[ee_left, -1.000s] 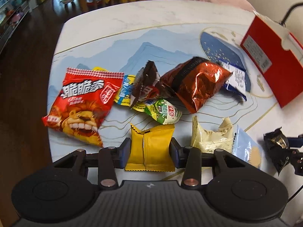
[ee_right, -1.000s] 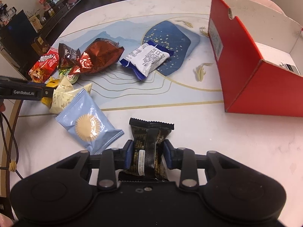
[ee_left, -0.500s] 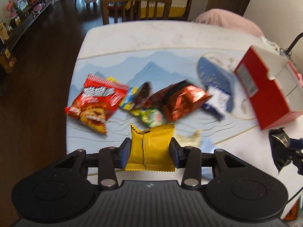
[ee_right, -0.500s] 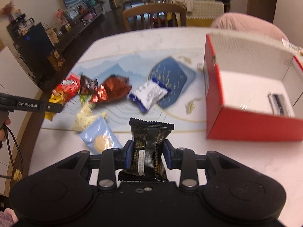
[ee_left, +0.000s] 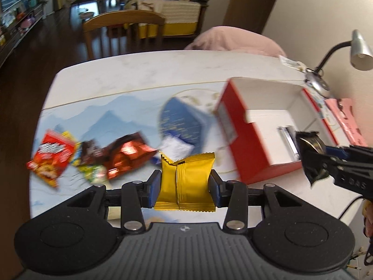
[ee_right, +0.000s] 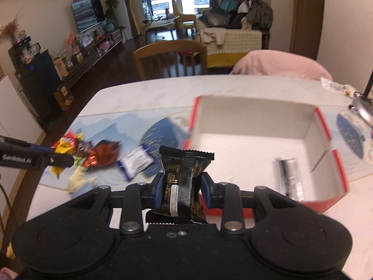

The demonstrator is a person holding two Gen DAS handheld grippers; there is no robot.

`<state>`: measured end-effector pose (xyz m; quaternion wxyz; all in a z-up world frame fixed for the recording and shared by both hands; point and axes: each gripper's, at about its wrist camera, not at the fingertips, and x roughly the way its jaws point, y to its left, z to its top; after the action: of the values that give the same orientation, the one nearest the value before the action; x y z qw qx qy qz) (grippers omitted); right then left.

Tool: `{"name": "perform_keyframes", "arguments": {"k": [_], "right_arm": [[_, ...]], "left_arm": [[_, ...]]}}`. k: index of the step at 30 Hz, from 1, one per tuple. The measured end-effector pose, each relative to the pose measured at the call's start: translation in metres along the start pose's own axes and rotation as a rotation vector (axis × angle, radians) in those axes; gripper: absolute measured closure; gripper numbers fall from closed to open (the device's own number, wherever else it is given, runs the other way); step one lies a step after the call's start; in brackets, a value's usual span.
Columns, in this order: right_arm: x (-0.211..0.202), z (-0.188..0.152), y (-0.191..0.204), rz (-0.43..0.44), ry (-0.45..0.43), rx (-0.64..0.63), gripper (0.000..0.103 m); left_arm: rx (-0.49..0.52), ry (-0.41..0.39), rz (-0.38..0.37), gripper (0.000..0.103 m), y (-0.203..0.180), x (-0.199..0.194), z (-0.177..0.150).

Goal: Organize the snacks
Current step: 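Carry the yellow cake and black bar over the red box with both grippers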

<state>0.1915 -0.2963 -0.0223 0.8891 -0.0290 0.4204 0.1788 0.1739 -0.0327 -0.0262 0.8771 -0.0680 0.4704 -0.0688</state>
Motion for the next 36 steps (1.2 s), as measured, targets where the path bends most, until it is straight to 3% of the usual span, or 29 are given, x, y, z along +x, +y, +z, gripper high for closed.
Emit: {"name": "perform_keyframes", "arguments": {"k": [7,15,27,36], "right_arm": [[0.006,0.009,-0.054,-0.025,-0.003,0.006,0.072],[0.027,0.015,-0.099,-0.025,0.041,-0.039,0.072],[0.080,0.015,-0.138,0.035,0.197,-0.039,0.072],[0.111,0.005,-0.141,0.032,0.299,-0.065,0.072]], "left_arm": [[0.058,-0.001,-0.030,0.061,-0.076,0.022,0.021],[0.096,0.009,-0.009,0.061,-0.137,0.059,0.049],[0.100,0.141,0.047,0.061,-0.173,0.140,0.088],[0.149,0.277,0.109,0.061,-0.186,0.194,0.085]]}}
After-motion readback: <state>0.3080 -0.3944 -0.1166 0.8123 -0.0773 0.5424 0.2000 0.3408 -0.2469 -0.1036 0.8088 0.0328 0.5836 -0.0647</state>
